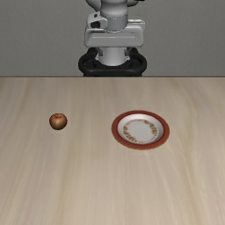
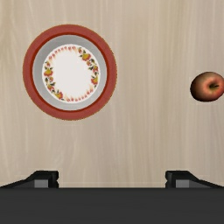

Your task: Pick the apple on the table and place it on the plate

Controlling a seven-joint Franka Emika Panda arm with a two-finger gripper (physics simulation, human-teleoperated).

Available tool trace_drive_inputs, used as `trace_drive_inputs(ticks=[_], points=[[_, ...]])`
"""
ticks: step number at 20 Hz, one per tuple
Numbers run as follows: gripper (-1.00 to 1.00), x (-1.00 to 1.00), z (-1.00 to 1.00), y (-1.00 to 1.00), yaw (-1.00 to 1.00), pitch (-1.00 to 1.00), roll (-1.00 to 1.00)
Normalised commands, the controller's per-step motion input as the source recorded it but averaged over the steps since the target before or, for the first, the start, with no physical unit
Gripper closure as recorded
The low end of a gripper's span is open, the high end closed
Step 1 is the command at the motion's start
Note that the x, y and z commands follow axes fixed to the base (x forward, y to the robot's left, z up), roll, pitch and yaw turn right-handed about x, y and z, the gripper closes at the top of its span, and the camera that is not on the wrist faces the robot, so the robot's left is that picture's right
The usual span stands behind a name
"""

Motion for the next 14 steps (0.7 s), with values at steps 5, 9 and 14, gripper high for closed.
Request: trace_drive_inputs(ticks=[5, 9, 14], points=[[-1.00, 0.00, 0.00, -1.00, 0.00, 0.00, 0.00], [-1.00, 0.00, 0.00, -1.00, 0.00, 0.00, 0.00], [-1.00, 0.00, 0.00, -1.00, 0.00, 0.00, 0.00]])
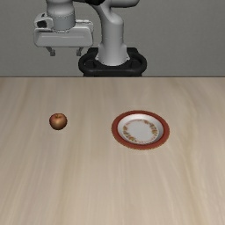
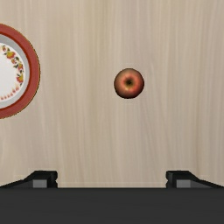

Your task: Pick the apple on the table and place it on the plate

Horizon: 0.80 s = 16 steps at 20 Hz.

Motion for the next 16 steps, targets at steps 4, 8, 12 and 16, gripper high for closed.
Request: trace_drive_inputs(ticks=[4, 8, 12, 16], points=[[-1.00, 0.25, 0.00, -0.75, 0.00, 0.00, 0.00], [-1.00, 1.00, 0.00, 0.00, 0.00, 0.00, 0.00], [-1.00, 1.00, 0.00, 0.00, 0.00, 0.00, 0.00], [-1.00, 0.00, -0.25, 0.25, 0.00, 0.00, 0.00]])
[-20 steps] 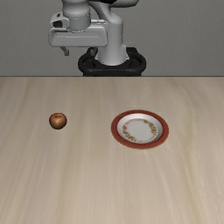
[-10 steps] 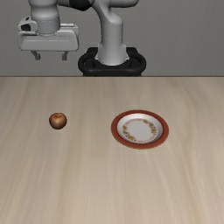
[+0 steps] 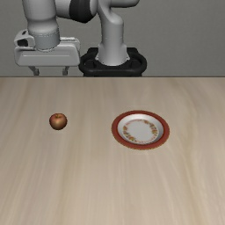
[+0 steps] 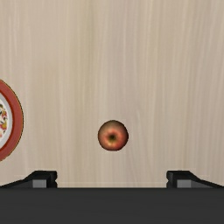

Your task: Pick the apple on the table and place it on the plate

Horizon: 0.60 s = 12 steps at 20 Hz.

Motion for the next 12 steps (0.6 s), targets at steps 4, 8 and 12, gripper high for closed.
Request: trace_drive_inputs(ticks=[4, 8, 12], points=[[-1.00, 0.00, -1.00, 0.00, 0.00, 0.00, 0.00], [-1.00, 0.00, -1.00, 0.00, 0.00, 0.00, 0.00], [-1.00, 0.00, -1.00, 0.00, 0.00, 0.00, 0.00]])
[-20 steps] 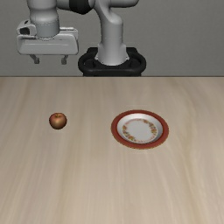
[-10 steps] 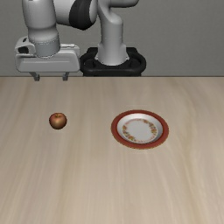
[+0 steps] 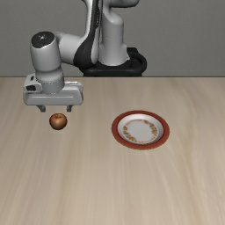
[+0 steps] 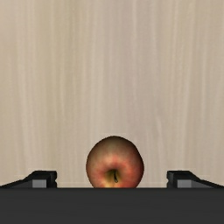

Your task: Pick the apple on the table and place it on the plate

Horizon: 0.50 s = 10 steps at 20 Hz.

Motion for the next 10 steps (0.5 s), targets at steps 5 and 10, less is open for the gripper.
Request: trace_drive_inputs(ticks=[5, 10], points=[[-1.00, 0.00, -1.00, 0.00, 0.00, 0.00, 0.00], [1.00, 0.00, 0.00, 0.00, 0.00, 0.00, 0.00]])
